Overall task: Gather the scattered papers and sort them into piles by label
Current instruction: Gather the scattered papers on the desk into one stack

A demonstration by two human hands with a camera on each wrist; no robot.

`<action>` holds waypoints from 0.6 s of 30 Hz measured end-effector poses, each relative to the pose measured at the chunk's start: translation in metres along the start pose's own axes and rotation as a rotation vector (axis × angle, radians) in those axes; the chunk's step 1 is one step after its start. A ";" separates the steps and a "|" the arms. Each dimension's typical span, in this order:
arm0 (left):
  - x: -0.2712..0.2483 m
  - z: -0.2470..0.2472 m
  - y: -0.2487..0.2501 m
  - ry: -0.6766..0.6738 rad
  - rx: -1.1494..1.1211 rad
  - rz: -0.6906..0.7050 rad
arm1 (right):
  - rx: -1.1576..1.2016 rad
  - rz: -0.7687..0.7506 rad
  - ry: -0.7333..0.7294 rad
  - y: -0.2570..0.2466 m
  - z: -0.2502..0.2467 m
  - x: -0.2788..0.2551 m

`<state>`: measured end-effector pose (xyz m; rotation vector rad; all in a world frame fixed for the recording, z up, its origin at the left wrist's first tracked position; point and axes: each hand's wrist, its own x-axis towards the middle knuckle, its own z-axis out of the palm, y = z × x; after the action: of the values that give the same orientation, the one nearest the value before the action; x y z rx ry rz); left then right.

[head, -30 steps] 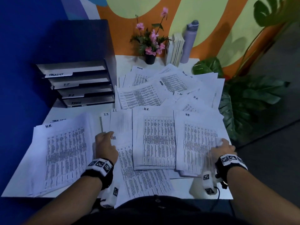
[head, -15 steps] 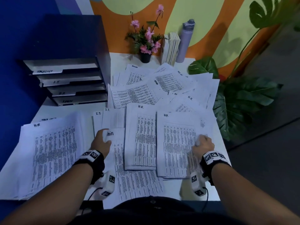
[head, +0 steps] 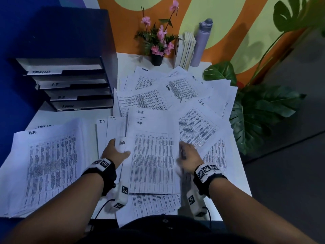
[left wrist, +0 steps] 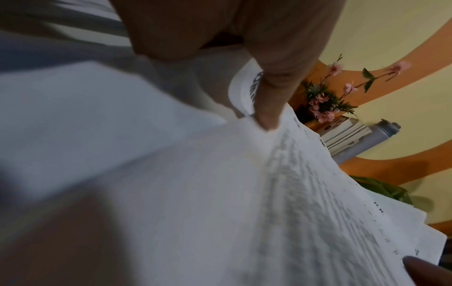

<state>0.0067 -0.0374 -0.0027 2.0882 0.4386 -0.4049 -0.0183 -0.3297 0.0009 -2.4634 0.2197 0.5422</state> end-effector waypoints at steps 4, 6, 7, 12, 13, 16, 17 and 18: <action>-0.006 -0.003 0.000 -0.026 -0.006 0.161 | 0.192 0.159 0.109 0.002 -0.006 0.010; -0.011 -0.003 -0.001 -0.066 -0.050 0.210 | 0.428 0.129 0.088 0.001 -0.006 0.012; -0.013 -0.002 -0.002 -0.085 -0.063 0.221 | 0.505 0.116 0.075 -0.001 -0.005 0.012; -0.001 -0.008 -0.021 0.083 -0.009 0.008 | 0.421 0.159 0.138 -0.006 0.001 0.010; 0.003 -0.012 -0.025 0.137 0.002 -0.055 | 0.414 0.161 0.116 -0.004 0.001 0.008; 0.010 -0.021 -0.032 0.239 -0.006 -0.128 | 0.387 0.168 0.063 0.004 0.004 0.002; 0.011 -0.022 -0.034 0.255 -0.017 -0.133 | 0.393 0.172 0.074 0.006 0.005 0.000; 0.012 -0.021 -0.035 0.268 0.006 -0.137 | 0.401 0.191 0.090 0.007 0.007 -0.002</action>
<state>0.0036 -0.0005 -0.0227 2.1327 0.7413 -0.2050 -0.0244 -0.3313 -0.0071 -2.0876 0.5493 0.4181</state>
